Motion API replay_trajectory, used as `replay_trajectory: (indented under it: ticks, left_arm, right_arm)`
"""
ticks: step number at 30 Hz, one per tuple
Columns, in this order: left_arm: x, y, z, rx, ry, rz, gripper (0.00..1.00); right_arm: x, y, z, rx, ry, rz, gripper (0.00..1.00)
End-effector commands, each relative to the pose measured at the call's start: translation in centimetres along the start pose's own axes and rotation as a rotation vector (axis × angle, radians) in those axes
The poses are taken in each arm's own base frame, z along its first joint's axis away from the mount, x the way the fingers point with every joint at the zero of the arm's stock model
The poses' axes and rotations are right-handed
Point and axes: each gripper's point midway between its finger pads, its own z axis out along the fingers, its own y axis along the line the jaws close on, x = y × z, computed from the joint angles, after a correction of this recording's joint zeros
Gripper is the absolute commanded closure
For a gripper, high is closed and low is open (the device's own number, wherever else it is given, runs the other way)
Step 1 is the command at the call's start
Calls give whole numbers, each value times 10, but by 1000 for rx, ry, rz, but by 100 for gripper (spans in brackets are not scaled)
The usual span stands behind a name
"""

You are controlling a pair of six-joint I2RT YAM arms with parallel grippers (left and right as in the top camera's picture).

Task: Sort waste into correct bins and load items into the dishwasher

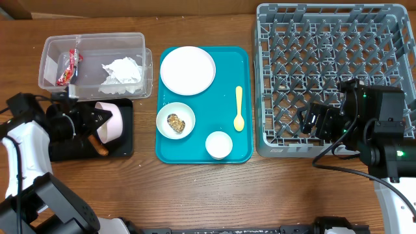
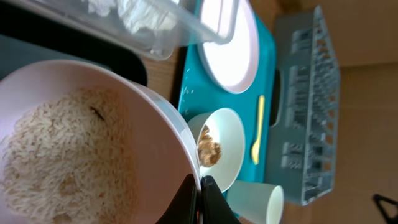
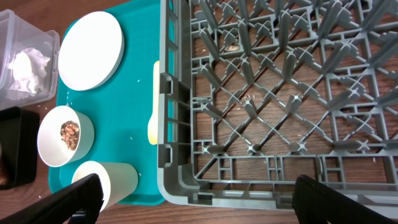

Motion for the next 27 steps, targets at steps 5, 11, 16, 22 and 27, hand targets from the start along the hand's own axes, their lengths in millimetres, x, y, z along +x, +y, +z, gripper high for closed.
replay_trajectory:
  ticks: [5,11,16,22,27]
  left_arm:
    - [-19,-21,-25,311,-125,-38,96]
    - [-21,11,-16,356,-116,-165,96]
    - [-25,14,-10,540,-123,-285,96]
    - [-27,12,-12,641,-126,-378,96]
    - [-24,10,-12,649,-93,-482,96]
  right_arm:
    - [2,1,-1,-4,2,-7,0]
    - [3,1,-1,-3,6,-6,0]
    - [4,1,-1,-2,10,-5,0]
    - [5,1,-1,-1,16,-3,0]
    - [5,1,-1,0,16,-3,0]
